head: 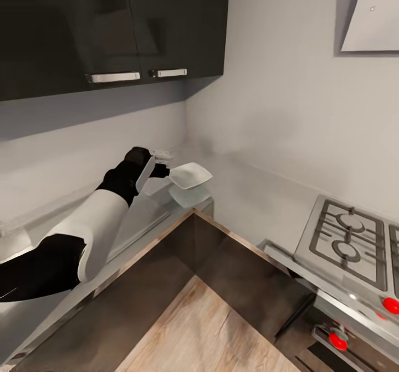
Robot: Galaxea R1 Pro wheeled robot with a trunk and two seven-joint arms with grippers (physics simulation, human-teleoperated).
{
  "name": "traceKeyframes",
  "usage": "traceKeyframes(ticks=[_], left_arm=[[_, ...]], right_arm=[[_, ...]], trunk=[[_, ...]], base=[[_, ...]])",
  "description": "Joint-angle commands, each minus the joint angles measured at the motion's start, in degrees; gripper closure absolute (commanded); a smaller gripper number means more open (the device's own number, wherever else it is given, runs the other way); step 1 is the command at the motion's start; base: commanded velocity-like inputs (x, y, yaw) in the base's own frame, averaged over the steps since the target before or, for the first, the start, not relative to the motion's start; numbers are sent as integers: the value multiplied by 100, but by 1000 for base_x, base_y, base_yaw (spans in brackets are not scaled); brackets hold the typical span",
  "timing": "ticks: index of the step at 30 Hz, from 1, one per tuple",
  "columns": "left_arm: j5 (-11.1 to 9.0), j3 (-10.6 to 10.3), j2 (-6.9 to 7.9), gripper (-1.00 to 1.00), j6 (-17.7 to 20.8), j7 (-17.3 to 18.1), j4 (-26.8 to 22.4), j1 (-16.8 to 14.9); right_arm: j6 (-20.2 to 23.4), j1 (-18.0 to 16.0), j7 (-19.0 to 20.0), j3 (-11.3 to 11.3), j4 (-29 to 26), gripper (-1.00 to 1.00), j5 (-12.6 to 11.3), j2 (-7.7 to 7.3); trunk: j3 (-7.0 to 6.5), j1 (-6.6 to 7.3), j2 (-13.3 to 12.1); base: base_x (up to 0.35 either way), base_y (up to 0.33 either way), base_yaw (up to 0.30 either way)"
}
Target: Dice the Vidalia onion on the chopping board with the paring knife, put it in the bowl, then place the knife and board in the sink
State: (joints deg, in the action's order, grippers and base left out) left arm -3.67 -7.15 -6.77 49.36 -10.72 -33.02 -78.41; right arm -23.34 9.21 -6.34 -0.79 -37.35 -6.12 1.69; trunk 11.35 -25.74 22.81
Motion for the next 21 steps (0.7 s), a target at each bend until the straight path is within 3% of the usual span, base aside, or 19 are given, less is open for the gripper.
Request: traceKeyframes(ticks=[1,14,21], left_arm=[[-38,-23,2,-100,21,-38,-3,1],[-34,-23,1,-100,13,-35,24,218],[-34,-25,1,-100,12,-35,31,261]], right_arm=[[-15,2,1,-11,-9,-100,-56,-1],[-26,2,10,-18,-9,-100,-56,7],[-21,2,10,-18,-9,-100,-56,18]], trunk=[[10,-4,11],[10,-4,11],[10,-4,11]], base=[[85,0,78],[293,-53,21],[84,-1,172]])
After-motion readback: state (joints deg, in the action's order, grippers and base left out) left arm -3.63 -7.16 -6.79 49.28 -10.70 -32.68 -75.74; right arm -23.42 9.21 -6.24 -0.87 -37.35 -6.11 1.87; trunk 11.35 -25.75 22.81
